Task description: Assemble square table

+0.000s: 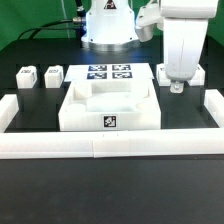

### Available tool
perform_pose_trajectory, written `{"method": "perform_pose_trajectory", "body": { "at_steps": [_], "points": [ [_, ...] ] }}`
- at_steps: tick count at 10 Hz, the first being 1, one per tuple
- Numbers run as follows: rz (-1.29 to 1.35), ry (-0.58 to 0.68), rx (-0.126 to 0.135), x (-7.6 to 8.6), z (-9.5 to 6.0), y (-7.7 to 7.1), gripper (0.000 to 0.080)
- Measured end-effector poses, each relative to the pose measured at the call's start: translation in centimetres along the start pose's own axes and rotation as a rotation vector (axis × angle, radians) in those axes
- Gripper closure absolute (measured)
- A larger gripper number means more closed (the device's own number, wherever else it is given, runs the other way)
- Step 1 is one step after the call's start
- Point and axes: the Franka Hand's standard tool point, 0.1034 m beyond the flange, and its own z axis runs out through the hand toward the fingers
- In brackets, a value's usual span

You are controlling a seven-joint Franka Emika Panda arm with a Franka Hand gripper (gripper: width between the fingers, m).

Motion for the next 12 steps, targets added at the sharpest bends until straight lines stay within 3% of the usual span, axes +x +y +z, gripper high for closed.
{"method": "perform_pose_trajectory", "body": {
  "at_steps": [3,5,7,9,11,12],
  "points": [
    [-0.002,0.001,0.002,0.0,0.5,-0.3,0.0150],
    [-0.034,0.001,-0.014,-0.4,2.1,-2.6,0.0150],
    [-0.074,-0.020,0.010,-3.0,1.9,-6.4,0.0150],
    [-0.121,-0.016,0.008,-6.5,2.9,-9.2,0.0150],
    [-0.155,0.004,0.006,-9.4,5.0,-9.9,0.0150],
    [-0.140,0.013,0.017,-10.4,6.4,-10.0,0.0150]
  ]
}}
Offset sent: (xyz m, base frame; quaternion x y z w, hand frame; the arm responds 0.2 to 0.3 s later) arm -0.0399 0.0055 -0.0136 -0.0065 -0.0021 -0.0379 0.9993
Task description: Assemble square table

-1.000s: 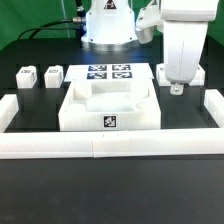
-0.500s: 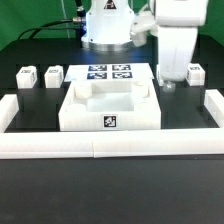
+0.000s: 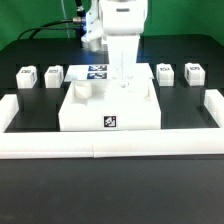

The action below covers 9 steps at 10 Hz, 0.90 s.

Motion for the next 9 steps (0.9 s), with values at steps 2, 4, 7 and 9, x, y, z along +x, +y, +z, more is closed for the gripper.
{"method": "perform_pose_trajectory", "body": {
  "at_steps": [2,4,7,9],
  "points": [
    [0.009,0.017,-0.010,-0.87,1.62,0.45,0.0150],
    [0.018,0.021,-0.024,-1.17,1.63,0.82,0.0150],
    [0.018,0.021,-0.022,-1.18,1.72,0.77,0.0471],
    [0.018,0.022,-0.024,-1.17,1.70,0.80,0.0727]
  ]
}}
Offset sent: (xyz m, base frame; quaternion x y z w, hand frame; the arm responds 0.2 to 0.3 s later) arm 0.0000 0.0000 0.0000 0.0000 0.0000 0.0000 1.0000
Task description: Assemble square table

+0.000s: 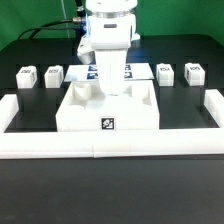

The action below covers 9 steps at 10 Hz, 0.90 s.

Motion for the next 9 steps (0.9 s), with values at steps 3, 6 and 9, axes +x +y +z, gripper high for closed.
{"method": "perform_pose_trajectory", "body": {
  "at_steps": [3,6,9],
  "points": [
    [0.000,0.001,-0.013,0.03,-0.17,0.28,0.0728],
    [0.000,0.001,-0.013,0.03,-0.17,0.29,0.0728],
    [0.000,0.002,-0.018,0.26,-0.18,0.41,0.0728]
  ]
}}
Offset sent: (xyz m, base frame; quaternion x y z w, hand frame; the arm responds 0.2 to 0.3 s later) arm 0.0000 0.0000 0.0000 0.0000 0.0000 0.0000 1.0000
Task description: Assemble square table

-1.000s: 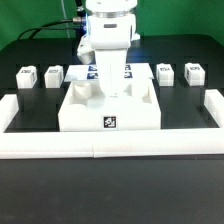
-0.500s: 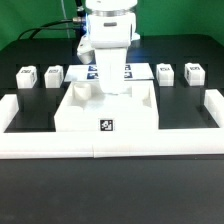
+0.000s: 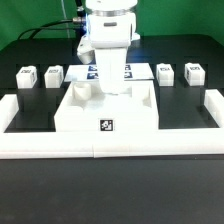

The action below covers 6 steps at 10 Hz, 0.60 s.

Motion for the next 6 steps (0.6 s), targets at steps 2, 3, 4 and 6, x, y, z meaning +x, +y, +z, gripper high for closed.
{"method": "perform_pose_trajectory", "body": {
  "at_steps": [2,3,4,6],
  "points": [
    [-0.040,0.025,-0.037,3.5,0.1,1.4,0.0728],
    [-0.046,0.037,-0.048,5.1,0.0,2.3,0.0728],
    [-0.048,0.050,-0.063,6.8,-0.1,3.5,0.0729],
    [-0.071,0.054,-0.031,8.5,0.3,3.9,0.0729]
  ]
}}
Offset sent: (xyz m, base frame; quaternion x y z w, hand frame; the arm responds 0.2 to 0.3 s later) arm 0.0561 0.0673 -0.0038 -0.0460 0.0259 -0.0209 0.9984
